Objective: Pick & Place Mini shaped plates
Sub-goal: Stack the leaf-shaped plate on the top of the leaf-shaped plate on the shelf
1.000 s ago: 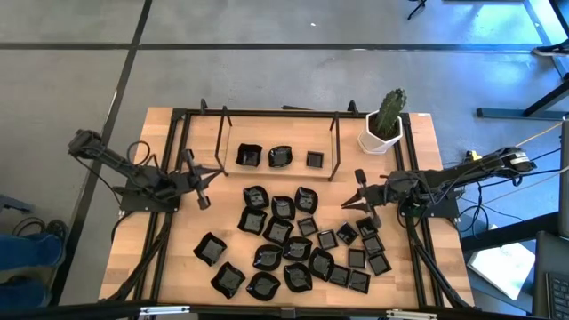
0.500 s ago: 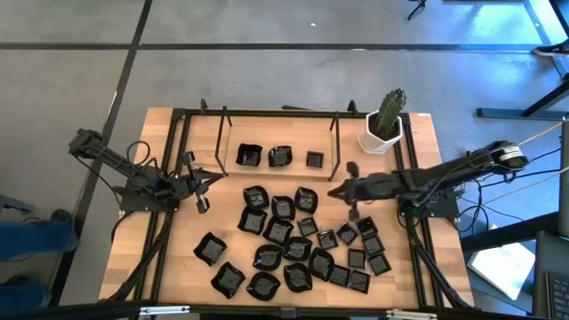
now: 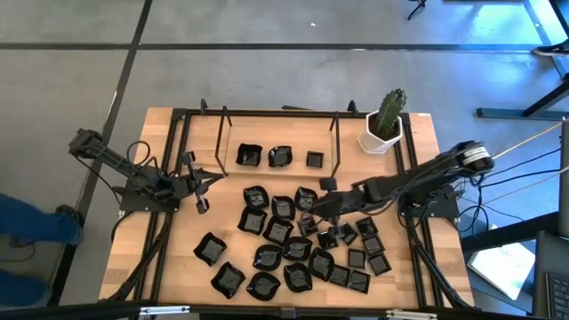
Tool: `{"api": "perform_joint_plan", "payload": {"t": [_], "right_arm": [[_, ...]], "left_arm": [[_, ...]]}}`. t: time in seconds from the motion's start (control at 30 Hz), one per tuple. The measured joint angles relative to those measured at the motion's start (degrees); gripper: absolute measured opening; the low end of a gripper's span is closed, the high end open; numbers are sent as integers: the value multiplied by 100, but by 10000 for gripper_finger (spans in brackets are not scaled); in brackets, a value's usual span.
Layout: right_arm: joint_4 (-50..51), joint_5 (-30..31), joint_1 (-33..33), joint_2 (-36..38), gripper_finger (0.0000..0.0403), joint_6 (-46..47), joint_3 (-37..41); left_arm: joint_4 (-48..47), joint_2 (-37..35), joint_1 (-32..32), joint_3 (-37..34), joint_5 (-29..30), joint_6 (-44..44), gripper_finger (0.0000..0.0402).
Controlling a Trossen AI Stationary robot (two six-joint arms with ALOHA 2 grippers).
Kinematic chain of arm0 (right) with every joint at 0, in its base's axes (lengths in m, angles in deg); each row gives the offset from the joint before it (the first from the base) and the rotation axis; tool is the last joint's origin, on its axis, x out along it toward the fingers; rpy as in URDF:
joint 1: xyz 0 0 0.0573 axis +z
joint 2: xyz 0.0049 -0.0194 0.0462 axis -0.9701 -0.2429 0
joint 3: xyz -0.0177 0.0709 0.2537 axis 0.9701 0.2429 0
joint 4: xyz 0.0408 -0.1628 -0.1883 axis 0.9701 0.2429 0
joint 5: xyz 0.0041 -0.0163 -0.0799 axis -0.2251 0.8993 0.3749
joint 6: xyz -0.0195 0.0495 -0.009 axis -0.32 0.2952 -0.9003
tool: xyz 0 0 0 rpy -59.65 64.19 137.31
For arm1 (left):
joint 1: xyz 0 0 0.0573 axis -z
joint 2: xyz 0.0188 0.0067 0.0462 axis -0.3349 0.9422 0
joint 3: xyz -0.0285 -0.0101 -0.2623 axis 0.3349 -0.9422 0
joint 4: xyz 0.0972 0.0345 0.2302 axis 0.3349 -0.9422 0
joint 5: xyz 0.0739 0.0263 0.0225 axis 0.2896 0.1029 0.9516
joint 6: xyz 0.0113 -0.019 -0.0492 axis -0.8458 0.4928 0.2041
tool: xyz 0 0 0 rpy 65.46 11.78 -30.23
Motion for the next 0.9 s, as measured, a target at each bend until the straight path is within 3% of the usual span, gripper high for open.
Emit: {"api": "perform_joint_plan", "payload": {"t": [0.13, 0.33, 0.5, 0.9], "right_arm": [[-17, 89, -40, -302, 80, -375, -304], [-36, 97, -156, -452, 131, -189, -474], [-209, 92, -208, -456, 138, 502, -456], [-469, 139, -154, -589, 138, 799, -448]], "left_arm": [[-2, 0, 0, 0, 0, 0, 7], [-2, 0, 0, 0, -2, 2, 2], [-2, 0, 0, 0, 0, 2, 6], [-4, 2, -2, 0, 0, 6, 2]]}}
